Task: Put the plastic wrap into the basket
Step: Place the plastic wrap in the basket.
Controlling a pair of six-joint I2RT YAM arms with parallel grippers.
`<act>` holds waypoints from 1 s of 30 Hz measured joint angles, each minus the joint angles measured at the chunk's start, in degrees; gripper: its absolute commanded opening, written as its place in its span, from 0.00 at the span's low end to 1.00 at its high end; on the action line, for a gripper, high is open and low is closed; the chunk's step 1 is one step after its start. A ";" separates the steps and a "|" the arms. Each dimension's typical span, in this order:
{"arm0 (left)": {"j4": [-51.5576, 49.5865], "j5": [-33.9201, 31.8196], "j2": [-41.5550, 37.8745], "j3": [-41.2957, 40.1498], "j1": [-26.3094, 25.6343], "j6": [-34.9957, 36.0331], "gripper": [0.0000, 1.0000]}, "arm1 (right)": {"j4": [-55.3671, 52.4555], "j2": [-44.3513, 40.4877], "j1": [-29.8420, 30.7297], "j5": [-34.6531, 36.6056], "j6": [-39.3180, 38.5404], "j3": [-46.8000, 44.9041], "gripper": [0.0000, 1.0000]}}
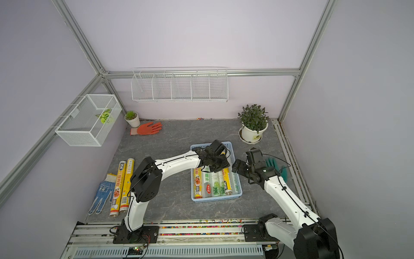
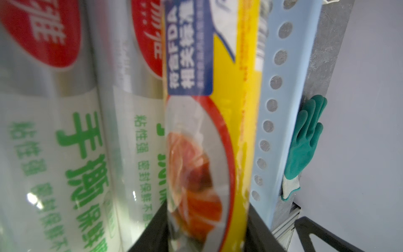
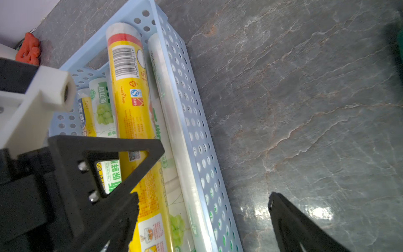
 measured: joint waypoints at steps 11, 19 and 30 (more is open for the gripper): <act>-0.02 -0.04 0.37 0.72 -0.07 1.20 0.55 | 0.26 0.26 0.00 -0.50 0.04 0.00 0.98; -4.31 -2.64 0.37 2.58 -0.11 3.87 0.51 | 0.28 0.31 0.00 -0.68 0.07 0.00 0.98; -8.92 -3.63 0.07 4.63 -0.04 6.99 0.60 | 1.33 0.33 0.00 -1.79 0.46 0.00 0.98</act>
